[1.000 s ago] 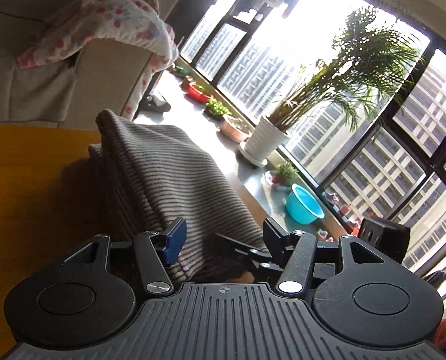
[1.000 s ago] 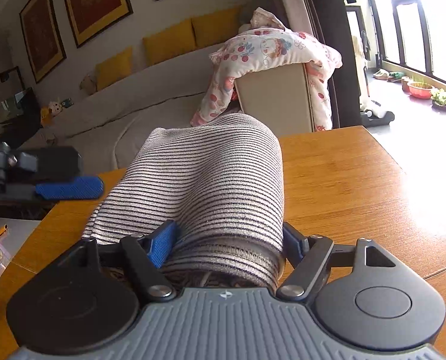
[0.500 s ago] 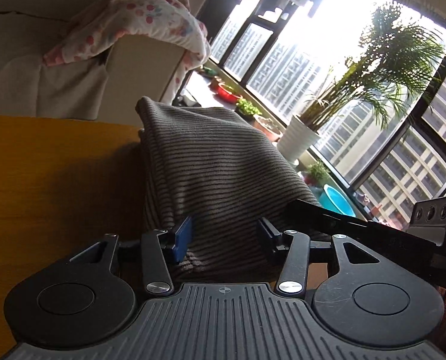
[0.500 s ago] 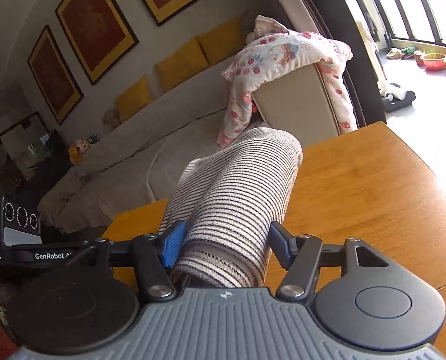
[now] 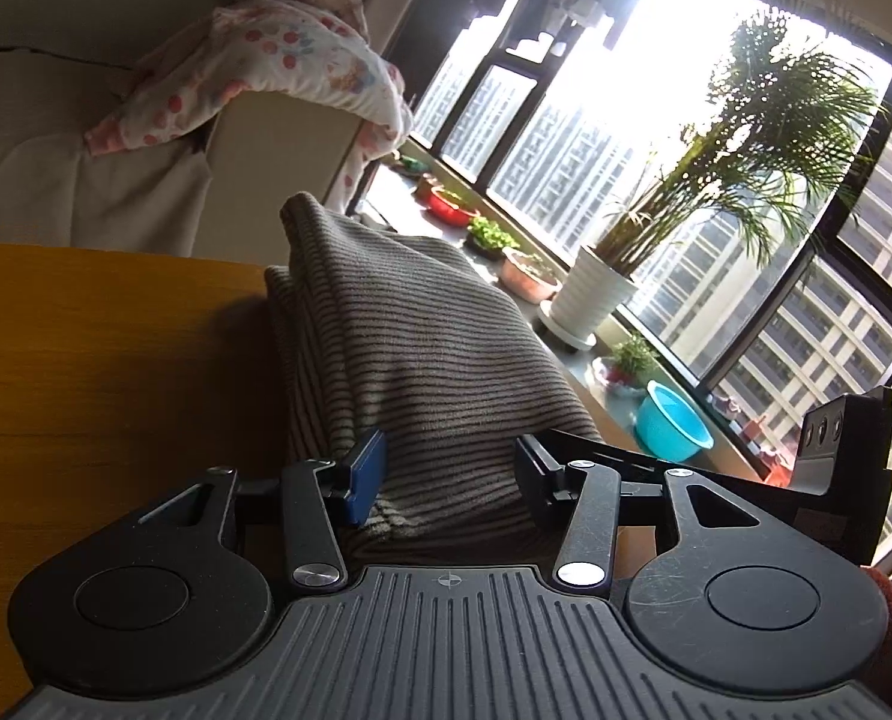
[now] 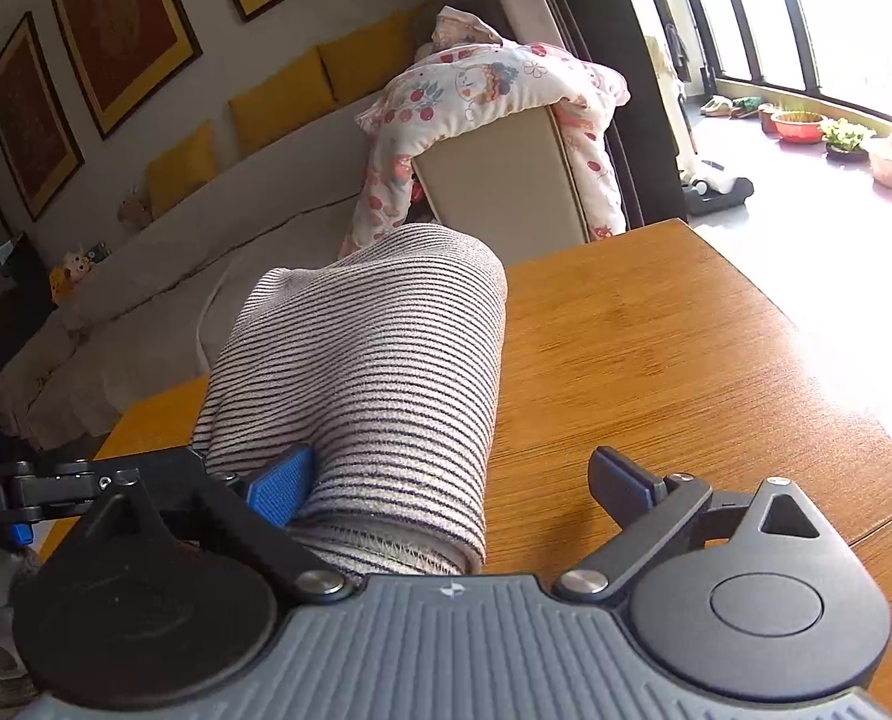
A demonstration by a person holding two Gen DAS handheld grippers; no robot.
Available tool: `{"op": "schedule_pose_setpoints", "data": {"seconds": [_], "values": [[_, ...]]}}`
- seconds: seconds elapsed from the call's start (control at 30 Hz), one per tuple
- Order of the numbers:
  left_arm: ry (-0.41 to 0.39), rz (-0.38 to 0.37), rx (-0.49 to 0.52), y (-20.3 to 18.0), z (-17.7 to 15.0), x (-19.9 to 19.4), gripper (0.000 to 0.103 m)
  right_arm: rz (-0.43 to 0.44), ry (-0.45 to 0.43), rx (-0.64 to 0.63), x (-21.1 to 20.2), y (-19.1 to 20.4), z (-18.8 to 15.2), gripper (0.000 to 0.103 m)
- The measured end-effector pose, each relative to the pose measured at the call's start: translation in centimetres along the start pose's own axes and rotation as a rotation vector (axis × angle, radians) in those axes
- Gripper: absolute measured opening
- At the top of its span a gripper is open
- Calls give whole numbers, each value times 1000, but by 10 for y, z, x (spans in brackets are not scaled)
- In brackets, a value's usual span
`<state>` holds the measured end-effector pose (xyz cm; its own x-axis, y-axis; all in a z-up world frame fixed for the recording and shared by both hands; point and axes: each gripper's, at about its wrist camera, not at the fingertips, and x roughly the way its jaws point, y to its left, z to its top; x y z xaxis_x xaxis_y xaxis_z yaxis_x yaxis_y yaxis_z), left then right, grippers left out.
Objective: Fold clothes
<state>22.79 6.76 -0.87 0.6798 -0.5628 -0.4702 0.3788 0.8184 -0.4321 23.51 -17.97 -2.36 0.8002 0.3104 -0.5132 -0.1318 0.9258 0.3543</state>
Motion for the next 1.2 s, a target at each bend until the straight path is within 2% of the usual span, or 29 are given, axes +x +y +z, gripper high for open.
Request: {"op": "schedule_pose_setpoints", "data": {"seconds": [0.03,0.07,0.1,0.13,0.2,0.27,0.3,0.37,0.5,0.7,0.83,0.93,1.2], "values": [[-6,21,35,-9,-3,-8,68,-28,-29,-23,-8,4,-3,103],[-13,51,70,-18,-8,-16,85,-56,-59,-46,-16,8,-7,103],[-19,89,101,-27,-14,-25,92,-77,-81,-96,-29,13,-12,103],[-25,130,123,-35,-21,-33,99,-91,-83,-129,-38,17,-15,103],[-35,235,112,-47,-35,-44,103,-103,-57,-183,-55,23,-22,103],[-34,346,84,-56,-49,-53,103,-112,-14,-205,-69,27,-26,103],[-6,396,67,-59,-55,-53,103,-127,-24,-206,-77,29,-30,103],[45,439,43,-64,-67,-53,103,-160,-54,-208,-93,33,-37,103],[55,437,-48,-65,-88,-57,103,-231,-48,-202,-105,35,-55,103],[31,500,39,-74,-100,-47,103,-264,60,-152,-98,28,-77,103],[45,605,112,-77,-97,-26,103,-302,113,-200,-80,31,-75,103],[46,629,108,-75,-91,-18,103,-287,103,-232,-68,33,-71,103],[46,629,108,-75,-91,-17,103,-283,101,-228,-65,32,-70,103]]}}
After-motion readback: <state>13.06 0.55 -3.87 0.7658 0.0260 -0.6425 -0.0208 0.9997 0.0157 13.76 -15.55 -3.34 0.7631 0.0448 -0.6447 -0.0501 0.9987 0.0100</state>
